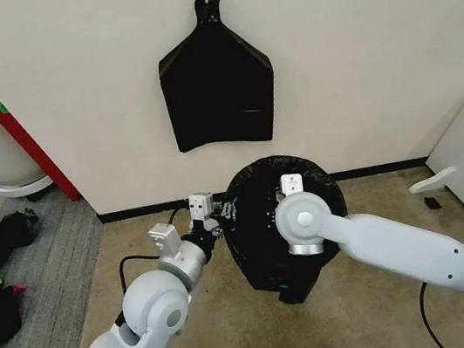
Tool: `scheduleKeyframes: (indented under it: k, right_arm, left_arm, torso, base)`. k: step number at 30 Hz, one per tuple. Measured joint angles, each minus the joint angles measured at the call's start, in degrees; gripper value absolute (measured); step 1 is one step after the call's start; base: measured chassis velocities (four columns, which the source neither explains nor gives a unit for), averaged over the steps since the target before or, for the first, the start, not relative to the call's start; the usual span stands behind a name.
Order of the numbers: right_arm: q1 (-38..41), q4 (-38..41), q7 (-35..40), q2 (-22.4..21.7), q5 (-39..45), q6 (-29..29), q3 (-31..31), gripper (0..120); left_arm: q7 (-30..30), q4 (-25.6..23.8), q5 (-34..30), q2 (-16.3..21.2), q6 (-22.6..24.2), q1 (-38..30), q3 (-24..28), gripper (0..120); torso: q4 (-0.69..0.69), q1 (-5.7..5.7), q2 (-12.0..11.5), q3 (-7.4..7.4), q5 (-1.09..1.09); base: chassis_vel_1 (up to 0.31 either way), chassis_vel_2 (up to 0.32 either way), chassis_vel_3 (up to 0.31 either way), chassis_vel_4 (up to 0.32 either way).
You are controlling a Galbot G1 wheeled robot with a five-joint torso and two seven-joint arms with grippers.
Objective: Place the garbage bag over the trash bin.
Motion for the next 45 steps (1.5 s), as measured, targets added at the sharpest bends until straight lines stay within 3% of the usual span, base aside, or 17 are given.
scheduleKeyframes:
  k: [21, 45]
  right_arm:
    - [-1.3, 0.0, -0.2, 2.9, 0.1, 0.2, -0.3, 0]
    - [-2.8, 0.8, -1.3, 1.4, -1.0, 0.6, 0.5, 0]
  left_arm:
    - [0.0, -0.2, -0.5, -0.2, -0.3, -0.9, 0.7, 4]
    - [-0.9, -1.3, -2.3, 0.1, 0.6, -0.3, -0.2, 4]
  torso:
    - [0.01, 0.00, 0.0, 0.00, 0.00]
    - [0.00, 0.00, 0.0, 0.00, 0.00]
  base:
    - [0.000, 0.000, 0.000, 0.000]
    - [0.000, 0.000, 0.000, 0.000]
